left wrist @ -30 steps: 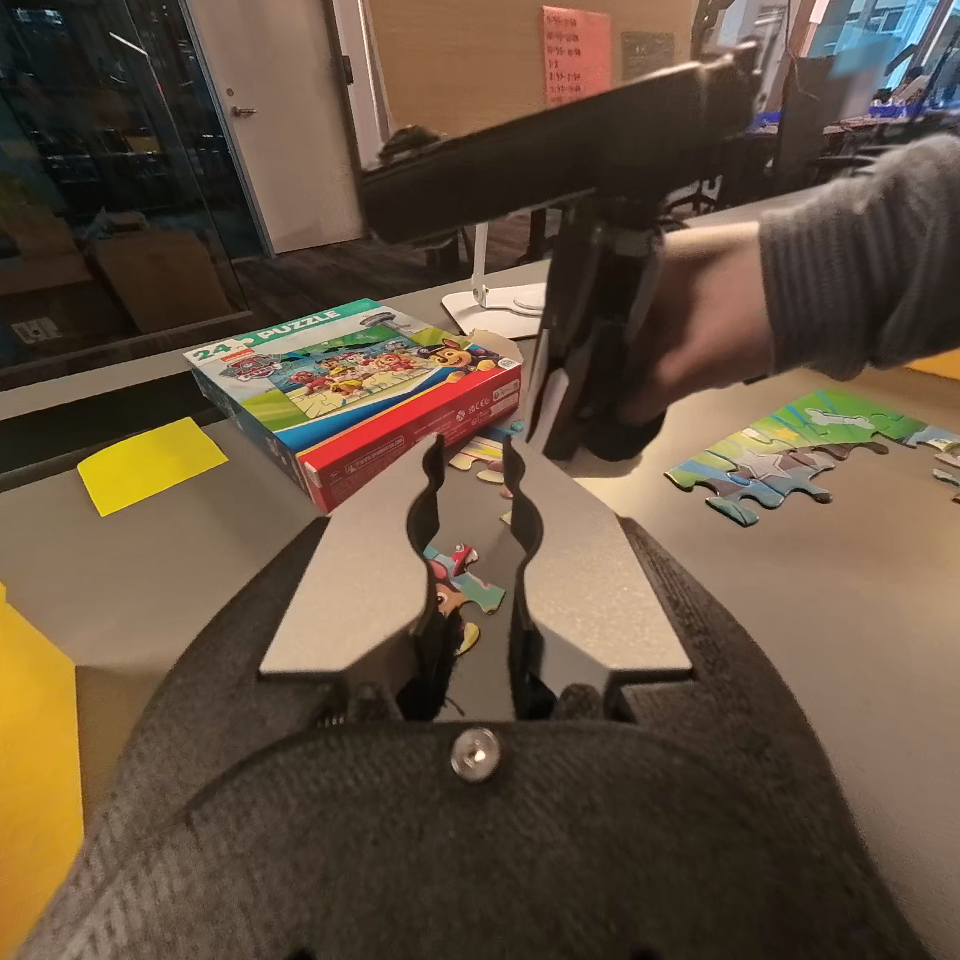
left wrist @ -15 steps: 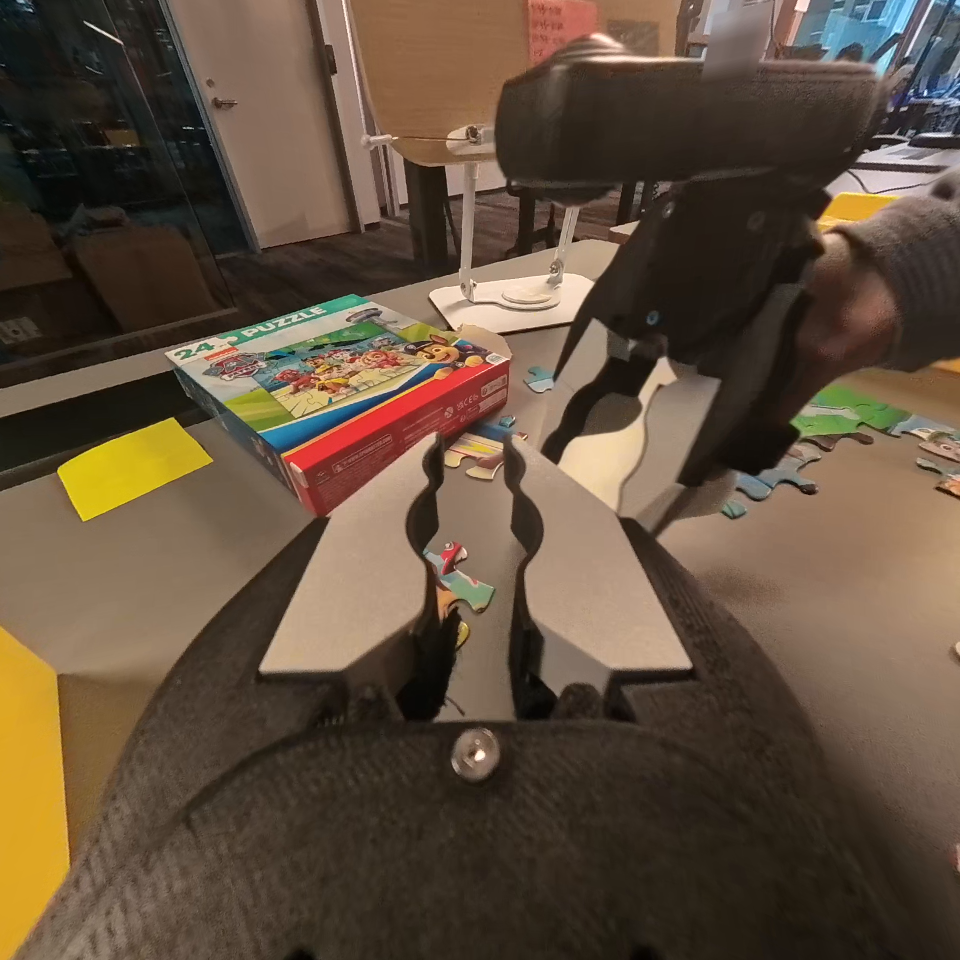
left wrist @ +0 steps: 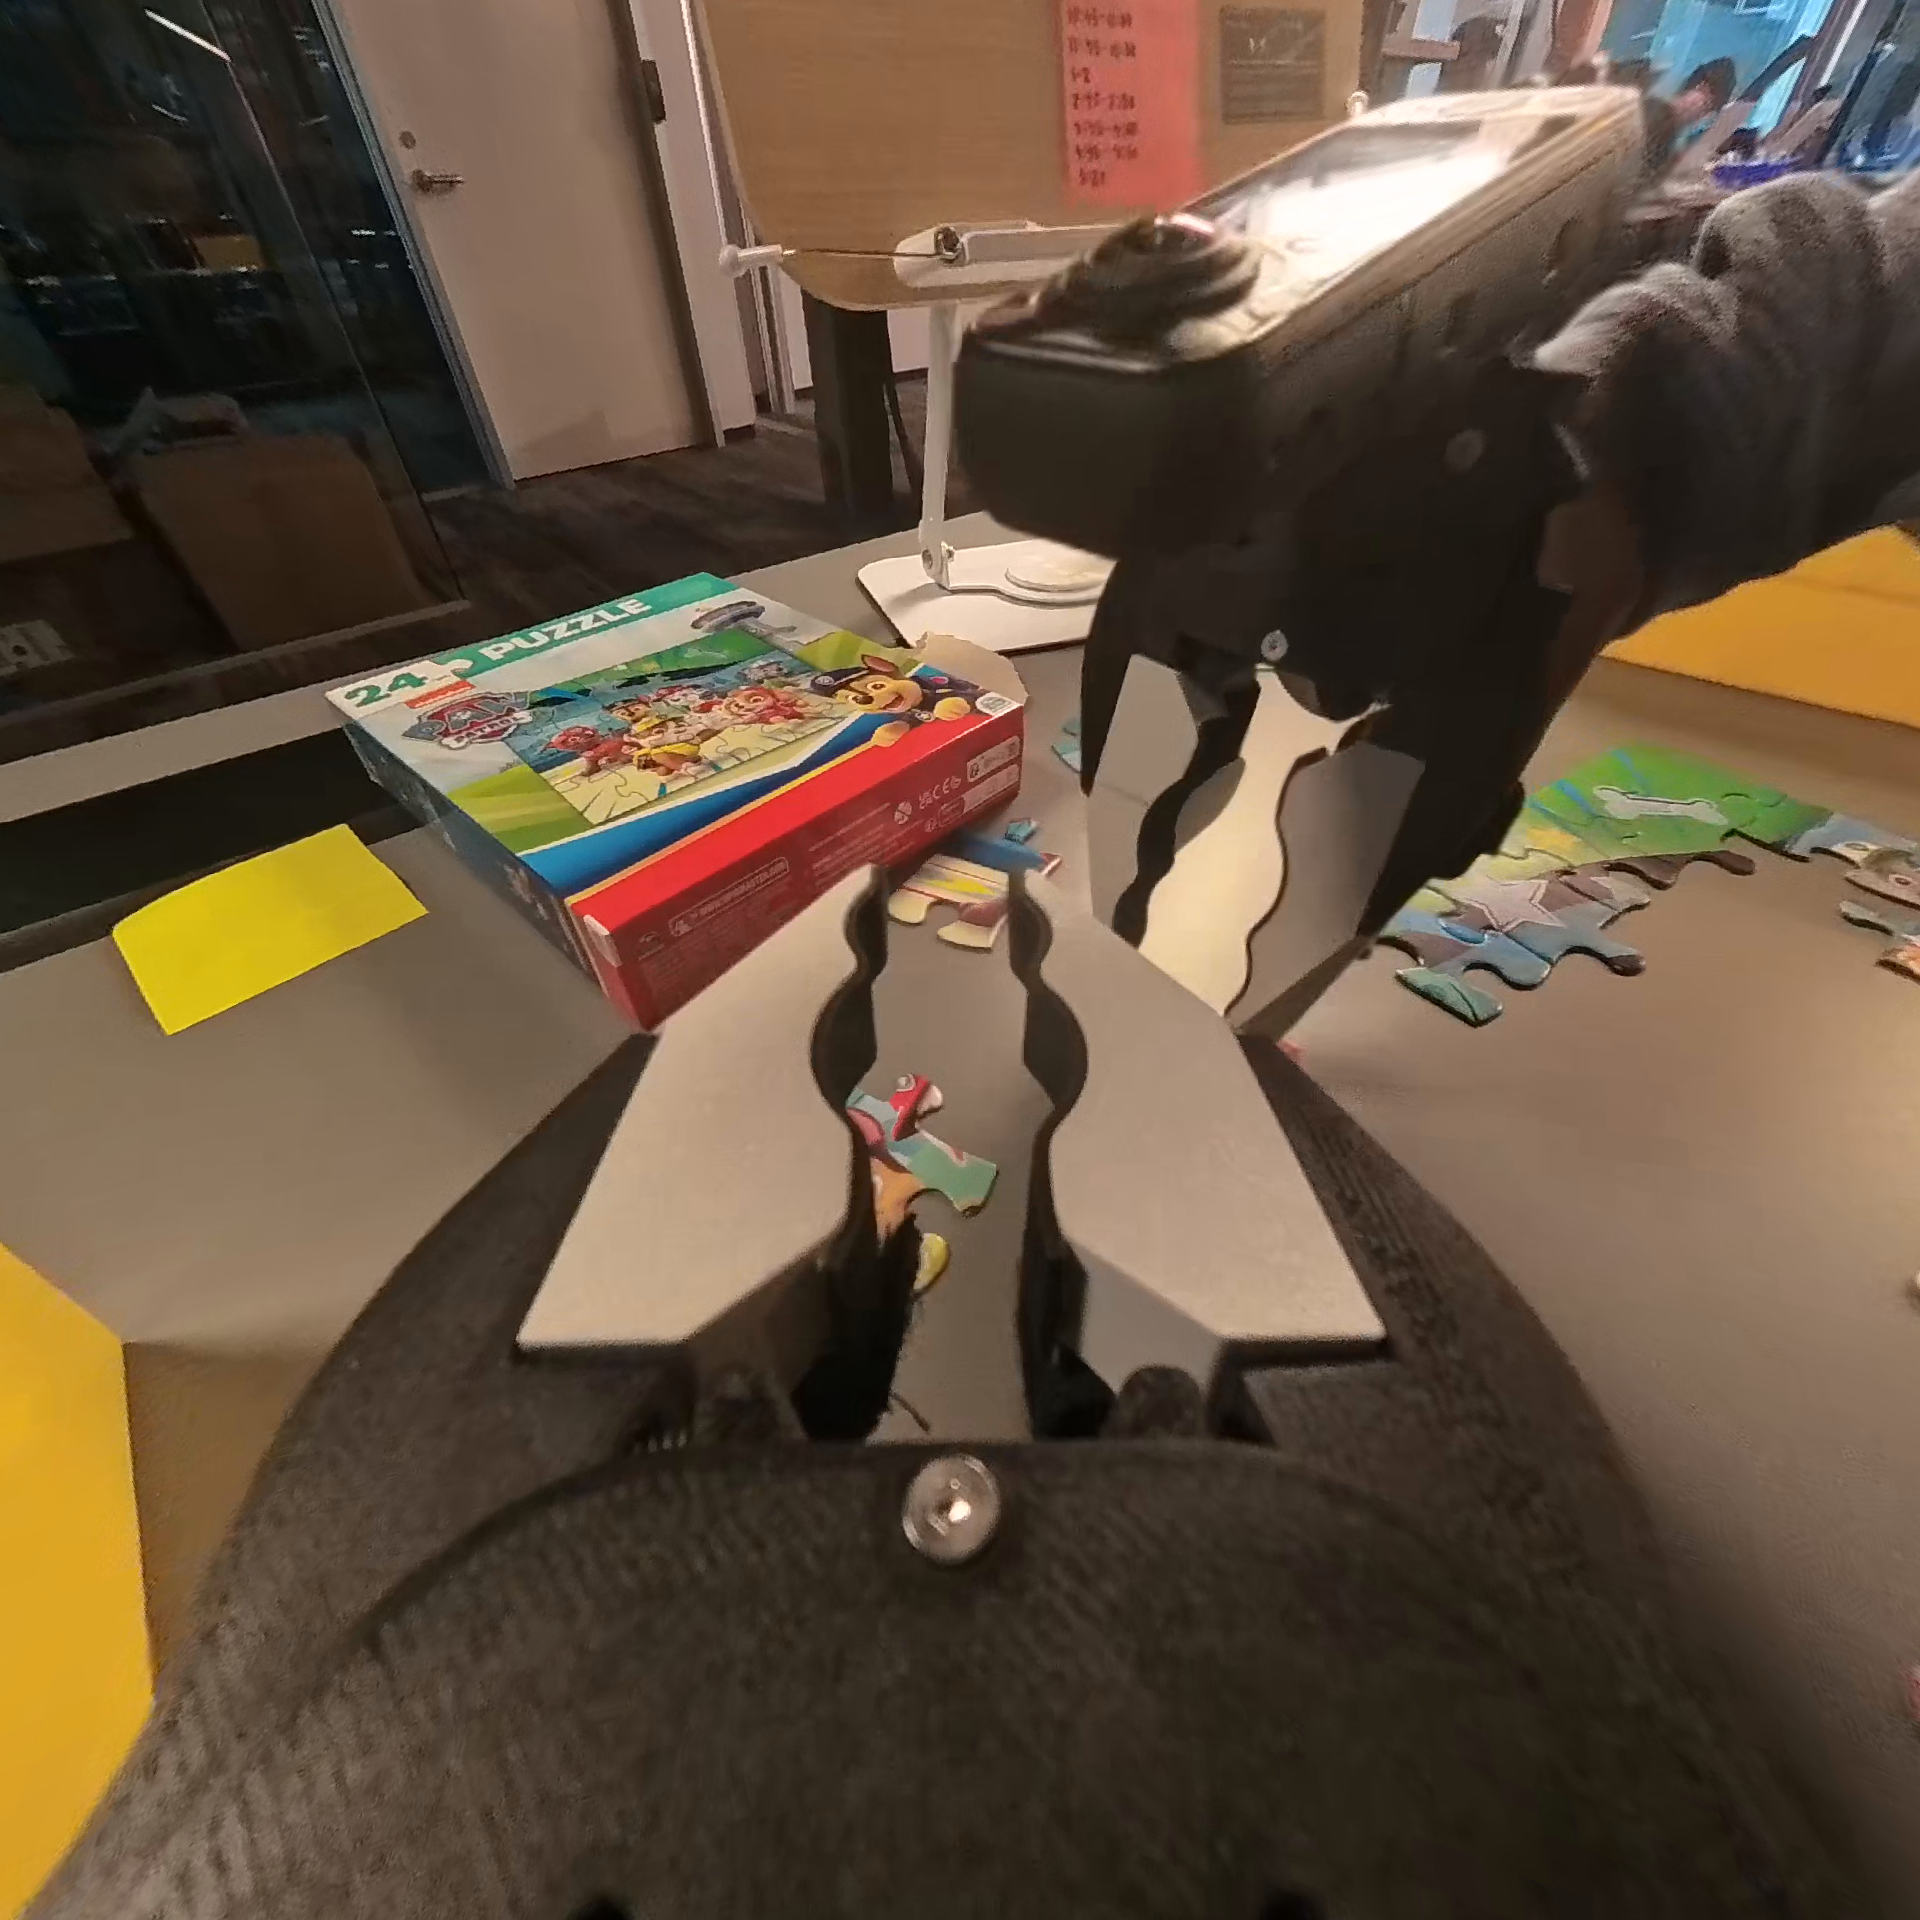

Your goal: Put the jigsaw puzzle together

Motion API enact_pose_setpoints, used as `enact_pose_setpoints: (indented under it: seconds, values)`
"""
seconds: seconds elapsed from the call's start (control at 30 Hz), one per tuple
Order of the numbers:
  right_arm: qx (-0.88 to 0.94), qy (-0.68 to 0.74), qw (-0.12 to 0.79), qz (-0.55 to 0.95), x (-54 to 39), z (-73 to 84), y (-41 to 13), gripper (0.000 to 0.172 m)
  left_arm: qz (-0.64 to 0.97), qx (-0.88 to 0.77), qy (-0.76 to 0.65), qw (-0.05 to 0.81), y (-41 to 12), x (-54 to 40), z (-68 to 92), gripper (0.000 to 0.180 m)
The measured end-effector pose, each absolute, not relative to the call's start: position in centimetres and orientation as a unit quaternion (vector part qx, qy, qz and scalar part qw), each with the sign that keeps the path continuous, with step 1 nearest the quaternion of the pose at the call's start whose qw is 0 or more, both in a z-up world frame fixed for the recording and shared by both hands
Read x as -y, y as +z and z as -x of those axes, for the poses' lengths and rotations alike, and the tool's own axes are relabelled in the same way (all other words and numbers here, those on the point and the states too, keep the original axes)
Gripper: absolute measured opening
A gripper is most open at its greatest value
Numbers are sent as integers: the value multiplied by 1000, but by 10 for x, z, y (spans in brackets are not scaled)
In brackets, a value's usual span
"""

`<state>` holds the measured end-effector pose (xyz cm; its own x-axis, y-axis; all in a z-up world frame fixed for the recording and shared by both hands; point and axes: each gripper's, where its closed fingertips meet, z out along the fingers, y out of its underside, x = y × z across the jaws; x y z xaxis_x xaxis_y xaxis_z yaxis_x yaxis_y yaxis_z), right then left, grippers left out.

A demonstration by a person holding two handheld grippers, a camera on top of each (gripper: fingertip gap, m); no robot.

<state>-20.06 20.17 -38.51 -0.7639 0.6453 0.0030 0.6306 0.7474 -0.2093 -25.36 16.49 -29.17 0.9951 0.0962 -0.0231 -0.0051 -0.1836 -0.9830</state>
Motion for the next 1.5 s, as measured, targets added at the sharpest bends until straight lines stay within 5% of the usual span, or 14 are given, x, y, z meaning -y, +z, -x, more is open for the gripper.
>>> enact_pose_setpoints:
  seconds: [0.23, 0.27, 0.53, 0.8, 1.2, 1.4, 1.5]
  values:
    - [931, 132, 35, 340, -186, 183, -384, 35, 795, -51, -31, 604, -305, -168, 223, 33]
    - [931, 136, 40, 337, -184, 180, -383, 16, 798, -58, -25, 599, -307, -168, 222, 33]
    - [921, 172, 67, 342, -165, 163, -383, 0, 805, -64, -14, 590, -306, -168, 216, 33]
    - [907, 229, 81, 345, -117, 162, -382, 0, 791, -59, 16, 608, -274, -117, 181, 33]
    - [930, 288, 16, 227, 25, 111, -381, 0, 867, -260, 143, 401, -367, 73, 69, 84]
    - [927, 314, -29, 203, 62, 66, -380, 0, 860, -316, 208, 341, -399, 89, 51, 89]
    - [921, 324, -27, 213, 61, 50, -379, 0, 853, -343, 231, 317, -408, 86, 47, 72]
